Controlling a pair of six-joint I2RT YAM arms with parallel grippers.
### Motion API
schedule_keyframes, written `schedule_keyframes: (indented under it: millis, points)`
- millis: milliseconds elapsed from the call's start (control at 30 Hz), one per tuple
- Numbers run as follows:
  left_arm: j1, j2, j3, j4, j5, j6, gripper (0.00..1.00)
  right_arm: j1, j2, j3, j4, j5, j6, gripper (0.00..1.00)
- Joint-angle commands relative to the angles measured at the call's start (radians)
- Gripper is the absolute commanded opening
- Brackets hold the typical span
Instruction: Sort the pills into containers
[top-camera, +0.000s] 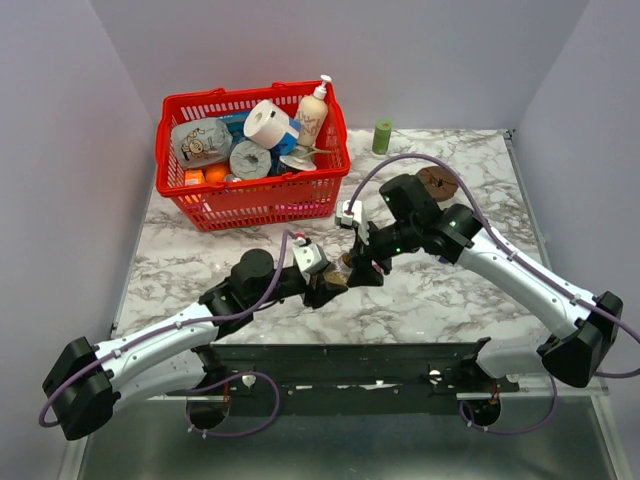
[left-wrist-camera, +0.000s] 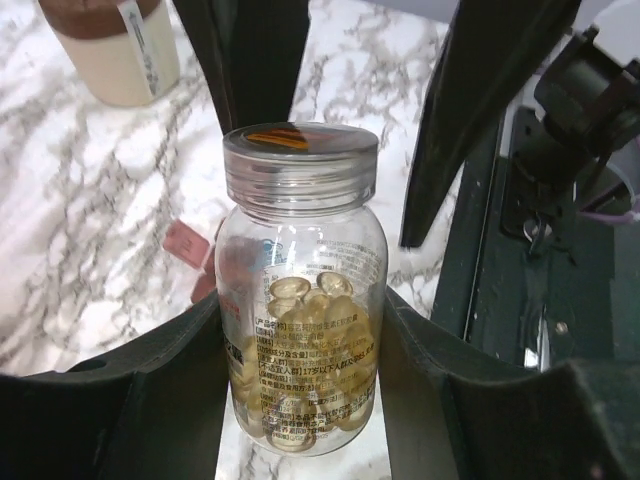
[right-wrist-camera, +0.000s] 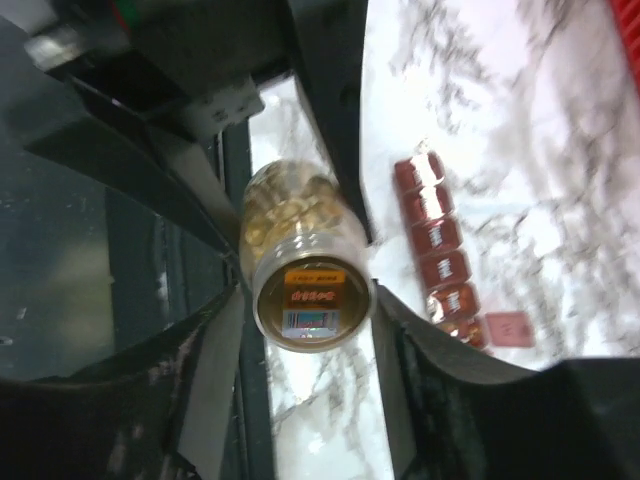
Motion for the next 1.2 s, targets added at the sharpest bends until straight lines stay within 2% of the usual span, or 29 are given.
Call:
schedule_keyframes:
  millis: [0,133,233,300,333,367,433,467,567,767,1167]
  points:
    - [0.007,-0.008,0.014,0.141,-0.033,0.018,0.00,0.002,0.005,0.017,-0.060,-0.003,0.110,0.73]
    - [0.012,-0.012,0.017,0.055,0.050,0.053,0.00,-0.047,-0.018,0.144,-0.080,-0.077,0.052,0.88]
    - [0.012,-0.035,0.033,-0.025,0.096,0.078,0.00,-0.091,-0.034,0.239,-0.156,-0.161,-0.069,0.98]
    - [0.014,-0.047,0.040,-0.058,0.140,0.078,0.00,-0.094,-0.046,0.264,-0.209,-0.197,-0.237,1.00]
    - [0.015,-0.058,0.042,-0.065,0.166,0.105,0.00,-0.094,-0.060,0.266,-0.306,-0.274,-0.327,1.00]
    - [0.017,-0.060,0.043,-0.069,0.189,0.109,0.00,-0.094,-0.072,0.259,-0.377,-0.318,-0.617,1.00]
    - [0.018,-0.049,0.057,-0.083,0.310,0.109,0.00,-0.094,-0.094,0.204,-0.561,-0.390,-0.953,1.00]
    - [0.018,-0.043,0.071,-0.089,0.347,0.110,0.00,-0.094,-0.080,0.204,-0.572,-0.398,-1.067,1.00]
    - [0.018,-0.029,0.071,-0.063,0.452,0.086,0.00,-0.088,-0.016,0.241,-0.624,-0.451,-1.153,1.00]
    - [0.018,-0.003,0.085,-0.051,0.455,0.086,0.00,-0.021,0.001,0.204,-0.542,-0.436,-1.071,0.98]
    - [0.026,0.022,0.063,0.110,0.430,-0.025,0.00,0.036,-0.026,0.097,-0.421,-0.318,-0.979,0.80]
